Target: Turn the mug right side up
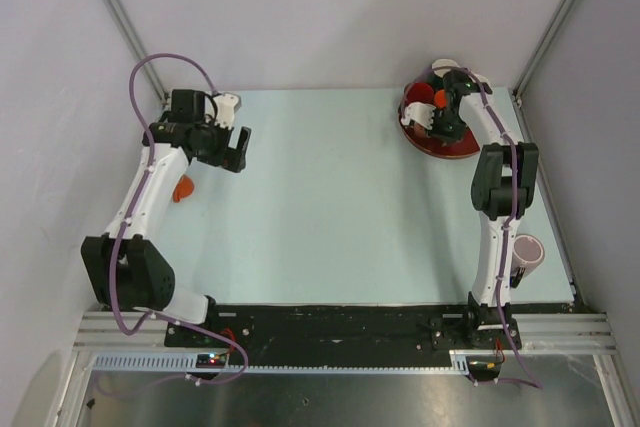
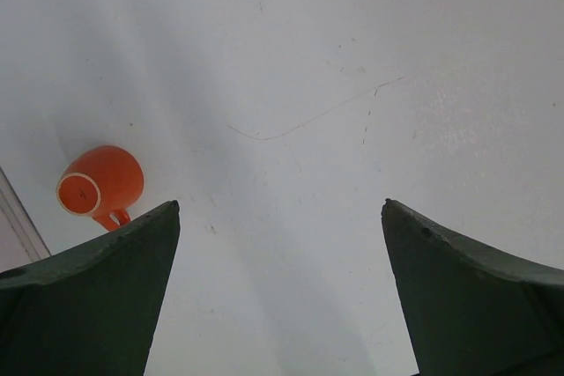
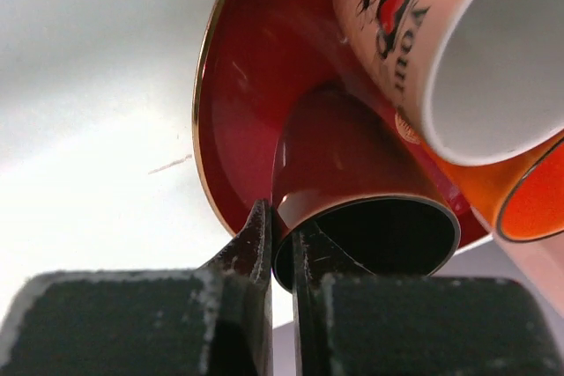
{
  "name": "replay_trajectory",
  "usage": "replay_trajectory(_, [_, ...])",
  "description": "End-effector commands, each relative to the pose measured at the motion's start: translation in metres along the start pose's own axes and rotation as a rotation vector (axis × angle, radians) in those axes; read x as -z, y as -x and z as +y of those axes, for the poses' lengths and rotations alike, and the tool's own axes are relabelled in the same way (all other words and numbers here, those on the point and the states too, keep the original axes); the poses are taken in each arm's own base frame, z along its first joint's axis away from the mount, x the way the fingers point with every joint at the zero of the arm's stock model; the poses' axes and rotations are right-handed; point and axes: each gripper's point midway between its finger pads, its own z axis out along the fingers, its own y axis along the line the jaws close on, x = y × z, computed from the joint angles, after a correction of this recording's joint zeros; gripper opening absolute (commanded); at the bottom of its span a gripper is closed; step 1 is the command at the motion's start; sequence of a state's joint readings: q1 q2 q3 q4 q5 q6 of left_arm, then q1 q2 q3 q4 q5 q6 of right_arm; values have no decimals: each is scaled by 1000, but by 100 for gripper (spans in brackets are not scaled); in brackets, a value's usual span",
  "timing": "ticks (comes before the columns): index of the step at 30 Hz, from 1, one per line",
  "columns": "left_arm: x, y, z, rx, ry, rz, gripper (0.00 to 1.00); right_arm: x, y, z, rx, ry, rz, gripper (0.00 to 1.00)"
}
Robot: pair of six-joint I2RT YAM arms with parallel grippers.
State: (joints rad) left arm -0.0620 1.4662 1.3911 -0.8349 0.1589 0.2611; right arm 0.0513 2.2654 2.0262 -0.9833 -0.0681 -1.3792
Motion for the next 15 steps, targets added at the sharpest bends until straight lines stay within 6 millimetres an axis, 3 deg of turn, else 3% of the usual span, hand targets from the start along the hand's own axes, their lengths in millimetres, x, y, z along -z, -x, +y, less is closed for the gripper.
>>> replay_trajectory(1, [7, 16, 10, -23, 30, -38, 100, 10, 20, -26, 2, -84, -67, 0])
replay_trajectory(7, [7, 13, 12, -28, 38, -31, 100, 11, 23, -28, -11, -89, -85, 0])
replay_trajectory(9, [6, 12, 12, -27, 41, -27, 100, 12, 21, -29, -20, -98, -71, 8])
replay_trajectory(12, [4, 8, 12, -23, 44, -15, 100, 17, 17, -33, -34, -125, -52, 33])
replay_trajectory(15, [3, 4, 21, -4, 79, 2, 100, 28, 16, -41, -39, -169, -31, 48])
